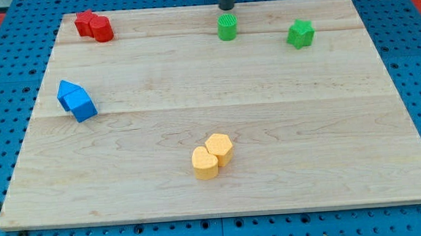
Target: Move green circle at bottom of green star
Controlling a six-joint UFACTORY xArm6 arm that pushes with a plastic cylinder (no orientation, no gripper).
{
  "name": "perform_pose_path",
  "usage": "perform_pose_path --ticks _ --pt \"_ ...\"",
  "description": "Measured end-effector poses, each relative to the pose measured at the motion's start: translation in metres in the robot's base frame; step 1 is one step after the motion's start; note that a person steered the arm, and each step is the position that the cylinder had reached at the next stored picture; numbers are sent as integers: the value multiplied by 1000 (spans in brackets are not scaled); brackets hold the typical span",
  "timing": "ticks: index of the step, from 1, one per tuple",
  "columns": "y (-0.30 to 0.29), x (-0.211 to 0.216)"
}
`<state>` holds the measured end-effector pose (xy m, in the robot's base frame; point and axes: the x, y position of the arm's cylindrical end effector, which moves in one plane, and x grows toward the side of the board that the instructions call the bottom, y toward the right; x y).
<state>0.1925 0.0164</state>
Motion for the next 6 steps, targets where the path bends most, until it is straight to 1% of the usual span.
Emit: perform_pose_path --ticks 1,2,3,4,5,6 --pt "-16 36" --pt "50 86" --pt "65 141" --pt "118 184" --pt "118 190" --pt "77 146"
